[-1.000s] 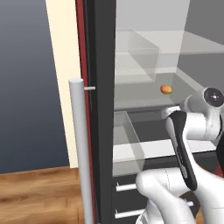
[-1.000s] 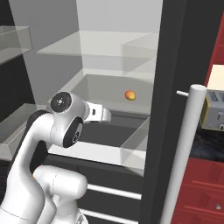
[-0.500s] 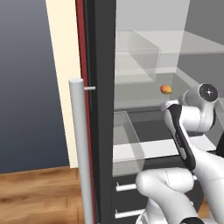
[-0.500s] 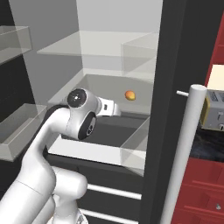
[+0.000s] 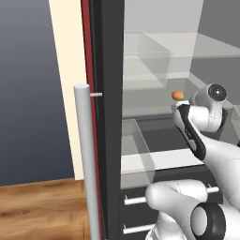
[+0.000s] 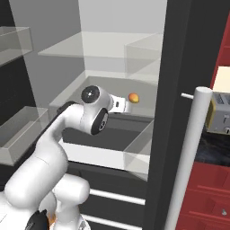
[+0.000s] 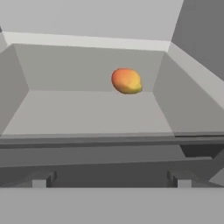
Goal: Retrieve the tangerine and mango from the fridge and place them into the bowl on the dining table.
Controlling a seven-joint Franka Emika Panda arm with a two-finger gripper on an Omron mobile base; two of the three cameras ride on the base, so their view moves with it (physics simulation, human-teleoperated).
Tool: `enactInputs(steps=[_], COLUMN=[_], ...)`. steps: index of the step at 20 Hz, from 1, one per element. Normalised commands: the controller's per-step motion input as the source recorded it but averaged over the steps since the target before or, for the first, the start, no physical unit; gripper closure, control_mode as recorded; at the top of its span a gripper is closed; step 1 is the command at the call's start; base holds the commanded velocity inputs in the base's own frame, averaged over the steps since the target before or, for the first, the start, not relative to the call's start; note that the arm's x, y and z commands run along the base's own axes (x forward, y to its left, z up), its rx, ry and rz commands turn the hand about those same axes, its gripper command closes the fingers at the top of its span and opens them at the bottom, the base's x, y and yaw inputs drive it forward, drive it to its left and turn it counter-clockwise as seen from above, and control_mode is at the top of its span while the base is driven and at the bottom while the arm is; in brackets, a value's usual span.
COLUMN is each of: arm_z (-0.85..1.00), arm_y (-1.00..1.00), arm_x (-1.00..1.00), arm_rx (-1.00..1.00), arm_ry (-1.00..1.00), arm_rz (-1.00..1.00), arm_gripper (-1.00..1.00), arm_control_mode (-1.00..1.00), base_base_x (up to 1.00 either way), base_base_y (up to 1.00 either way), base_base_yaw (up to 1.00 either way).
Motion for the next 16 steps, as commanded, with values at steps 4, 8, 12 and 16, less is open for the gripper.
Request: enactInputs(steps=[4, 8, 12, 16], arm_z=[0.00, 0.00, -0.02, -0.04], arm_y=[-0.21, -0.21, -0.17, -0.15], arm_x=[0.47, 0.46, 0.49, 0.49], arm_rx=[0.03, 0.03, 0.01, 0.01], arm_ry=[0.00, 0.00, 0.00, 0.00], arm_rz=[-0.01, 0.00, 0.00, 0.00], arm_gripper=[-1.00, -1.00, -1.00, -1.00], arm_control_mode=[-1.00, -1.00, -1.00, -1.00], base_base_x=[0.00, 0.00, 0.00, 0.00], base_base_y=[0.00, 0.00, 0.00, 0.00], base_base_yaw=[0.00, 0.00, 0.00, 0.00])
